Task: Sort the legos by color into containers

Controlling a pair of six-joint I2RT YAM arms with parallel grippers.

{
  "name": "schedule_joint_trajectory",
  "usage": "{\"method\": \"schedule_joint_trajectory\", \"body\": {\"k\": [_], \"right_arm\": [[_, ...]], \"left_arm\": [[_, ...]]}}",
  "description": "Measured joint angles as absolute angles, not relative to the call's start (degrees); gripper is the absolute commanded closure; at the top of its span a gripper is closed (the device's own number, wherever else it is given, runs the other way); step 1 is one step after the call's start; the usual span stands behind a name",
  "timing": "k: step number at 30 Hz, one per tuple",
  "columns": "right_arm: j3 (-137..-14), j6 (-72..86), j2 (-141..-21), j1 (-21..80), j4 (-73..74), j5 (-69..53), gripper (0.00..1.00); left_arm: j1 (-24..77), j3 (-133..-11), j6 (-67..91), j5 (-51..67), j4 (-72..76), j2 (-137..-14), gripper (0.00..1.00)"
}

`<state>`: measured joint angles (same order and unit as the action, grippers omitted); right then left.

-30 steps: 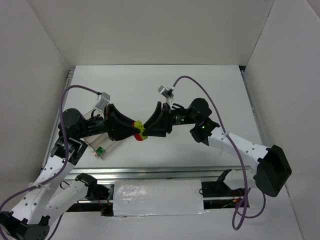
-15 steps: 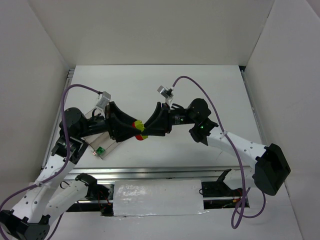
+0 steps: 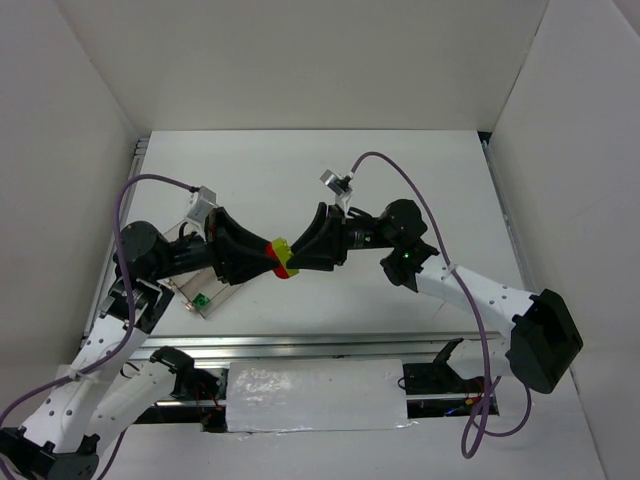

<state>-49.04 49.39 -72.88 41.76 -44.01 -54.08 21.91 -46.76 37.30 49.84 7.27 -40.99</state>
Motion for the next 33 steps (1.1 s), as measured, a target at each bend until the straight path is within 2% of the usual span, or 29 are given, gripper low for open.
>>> {"method": "schedule_joint_trajectory", "body": {"k": [3, 6, 7, 9, 10, 12, 18, 22, 24, 27, 33], "right_arm": [[-49.04, 50.11, -72.82, 41.74, -44.77, -54.06, 1.0], [-49.04, 50.78, -72.82, 41.74, -45.56, -54.15, 1.0], [-49.04, 51.07, -72.82, 41.74, -45.93, -54.24, 1.0], [-49.04, 50.89, -72.9, 41.63, -46.37, -54.41, 1.0], [-49.04, 50.76, -73.03, 41.5, -46.74, -54.48, 1.0], [-49.04, 50.94, -73.3, 41.45, -47.37, -54.76, 1.0], [-46.52, 50.5, -73.6, 39.0, -51.88, -54.87, 1.0], [-40.69, 50.41, -71.83, 29.47, -53.25, -56.62, 1.0], [-39.99, 47.72, -70.72, 24.71, -48.4, -55.35, 1.0], [-41.28, 39.7, -67.64, 23.42, -34.44, -46.89, 1.0], [-44.49, 32.86, -64.64, 27.99, -16.53, -29.43, 1.0]], "left_arm": [[21.96, -46.72, 37.41, 50.41, 7.79, -41.45, 0.33], [22.0, -46.7, 37.56, 50.76, 7.88, -42.02, 0.37], [22.0, -46.7, 37.63, 50.94, 8.1, -42.26, 0.56], [22.0, -46.65, 38.46, 51.4, 8.67, -42.61, 0.7], [22.0, -46.61, 38.76, 51.29, 8.88, -42.61, 0.85], [22.0, -46.61, 39.11, 51.35, 9.04, -42.83, 1.0], [23.07, -49.15, 36.23, 46.06, 2.48, -43.94, 1.0], [21.39, -51.05, 33.36, 36.42, -4.75, -45.21, 1.0], [20.4, -52.27, 32.95, 29.32, -8.91, -45.34, 1.0], [18.79, -57.65, 33.5, 16.6, -17.65, -48.99, 1.0], [8.23, -72.01, 41.32, -9.87, -29.08, -69.23, 1.0]]}}
